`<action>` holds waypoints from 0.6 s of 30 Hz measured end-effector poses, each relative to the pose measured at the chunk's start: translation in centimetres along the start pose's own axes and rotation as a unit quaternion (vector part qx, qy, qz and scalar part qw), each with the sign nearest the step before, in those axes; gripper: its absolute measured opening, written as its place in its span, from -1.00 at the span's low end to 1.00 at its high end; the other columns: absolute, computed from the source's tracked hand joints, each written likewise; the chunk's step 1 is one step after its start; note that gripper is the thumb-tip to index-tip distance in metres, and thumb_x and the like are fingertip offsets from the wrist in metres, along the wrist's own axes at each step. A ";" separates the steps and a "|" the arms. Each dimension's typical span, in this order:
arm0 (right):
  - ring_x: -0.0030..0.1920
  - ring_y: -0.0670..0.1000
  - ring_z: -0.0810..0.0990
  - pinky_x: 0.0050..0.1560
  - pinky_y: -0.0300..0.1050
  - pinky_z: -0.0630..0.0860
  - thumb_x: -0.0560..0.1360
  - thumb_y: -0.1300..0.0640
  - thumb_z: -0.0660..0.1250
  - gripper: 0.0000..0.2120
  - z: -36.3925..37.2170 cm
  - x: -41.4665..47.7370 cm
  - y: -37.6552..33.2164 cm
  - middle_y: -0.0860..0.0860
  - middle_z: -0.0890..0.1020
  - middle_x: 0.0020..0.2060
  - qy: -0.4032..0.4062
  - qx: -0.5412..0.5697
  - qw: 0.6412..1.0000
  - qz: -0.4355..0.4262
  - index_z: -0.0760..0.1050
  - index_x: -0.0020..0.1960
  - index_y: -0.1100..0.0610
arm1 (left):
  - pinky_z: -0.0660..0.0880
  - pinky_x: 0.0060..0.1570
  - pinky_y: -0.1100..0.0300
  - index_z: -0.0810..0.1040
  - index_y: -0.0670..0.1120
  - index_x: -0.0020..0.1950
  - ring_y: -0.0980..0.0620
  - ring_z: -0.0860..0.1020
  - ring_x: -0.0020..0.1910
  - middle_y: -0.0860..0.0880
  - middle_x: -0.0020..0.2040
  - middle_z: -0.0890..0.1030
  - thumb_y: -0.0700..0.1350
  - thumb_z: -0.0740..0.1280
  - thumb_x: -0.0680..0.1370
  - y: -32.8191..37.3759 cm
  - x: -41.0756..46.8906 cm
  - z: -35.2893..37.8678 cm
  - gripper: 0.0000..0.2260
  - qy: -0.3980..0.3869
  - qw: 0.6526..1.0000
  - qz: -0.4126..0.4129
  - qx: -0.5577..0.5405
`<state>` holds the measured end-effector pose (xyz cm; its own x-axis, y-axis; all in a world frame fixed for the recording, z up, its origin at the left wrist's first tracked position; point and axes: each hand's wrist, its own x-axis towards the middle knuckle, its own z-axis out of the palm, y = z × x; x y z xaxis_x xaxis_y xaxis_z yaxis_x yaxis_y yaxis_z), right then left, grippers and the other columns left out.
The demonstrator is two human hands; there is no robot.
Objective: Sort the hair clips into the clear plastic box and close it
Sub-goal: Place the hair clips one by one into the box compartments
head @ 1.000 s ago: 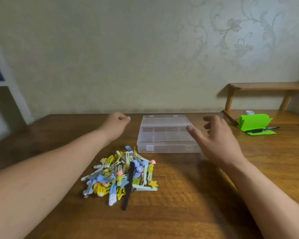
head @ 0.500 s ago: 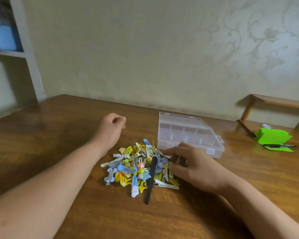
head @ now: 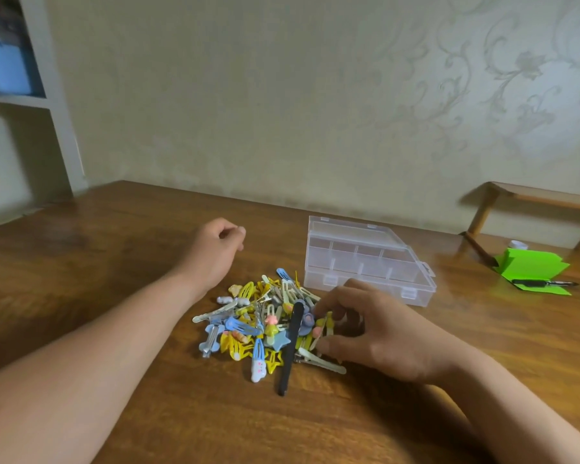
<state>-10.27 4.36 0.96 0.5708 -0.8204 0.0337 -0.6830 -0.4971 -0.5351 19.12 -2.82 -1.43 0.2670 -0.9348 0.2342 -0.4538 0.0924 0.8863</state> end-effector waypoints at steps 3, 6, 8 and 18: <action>-0.01 -0.15 0.59 -0.01 -0.17 0.60 0.48 -0.22 0.54 -0.71 -0.1 -0.1 0.0 -0.19 0.51 0.02 0.014 0.013 1.000 -0.003 0.60 0.16 -0.20 | 0.56 0.22 -0.18 0.65 0.01 0.04 -0.13 0.65 0.05 0.00 -0.01 0.71 0.05 0.28 0.73 0.0 -0.1 -0.1 -0.79 0.003 1.000 0.002 0.006; -0.02 -0.09 0.59 0.00 -0.09 0.62 0.49 -0.19 0.54 -0.74 -0.2 -0.2 0.1 -0.18 0.52 0.02 0.023 0.021 1.000 -0.004 0.58 0.11 -0.17 | 0.56 0.20 -0.19 0.66 0.00 0.04 -0.15 0.65 0.04 -0.04 -0.01 0.71 0.05 0.28 0.73 0.0 -0.1 0.0 -0.78 0.000 1.000 0.004 0.012; -0.02 -0.10 0.58 0.00 -0.08 0.62 0.50 -0.16 0.53 -0.75 -0.2 -0.2 0.1 -0.22 0.50 0.02 0.015 0.019 1.000 -0.009 0.57 0.12 -0.19 | 0.56 0.20 -0.15 0.65 0.00 0.05 -0.13 0.64 0.05 -0.02 0.00 0.71 0.03 0.28 0.74 0.0 -0.1 0.0 -0.79 -0.005 1.000 0.003 0.007; 0.16 -0.19 0.47 0.13 -0.17 0.52 0.62 -0.11 0.35 -0.82 0.2 -0.1 -0.5 -0.29 0.40 0.15 0.046 -0.193 0.973 -0.121 0.57 0.22 -0.26 | 0.55 0.21 -0.14 0.65 -0.01 0.06 -0.13 0.64 0.07 -0.05 0.02 0.71 0.04 0.28 0.74 -0.2 0.1 0.1 -0.79 -0.016 1.000 0.005 0.005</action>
<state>-9.84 4.77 1.06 0.7046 -0.6794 0.2050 -0.6644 -0.7330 -0.1459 19.12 -2.98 -1.65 0.2347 -0.9446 0.2293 -0.4653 0.0979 0.8797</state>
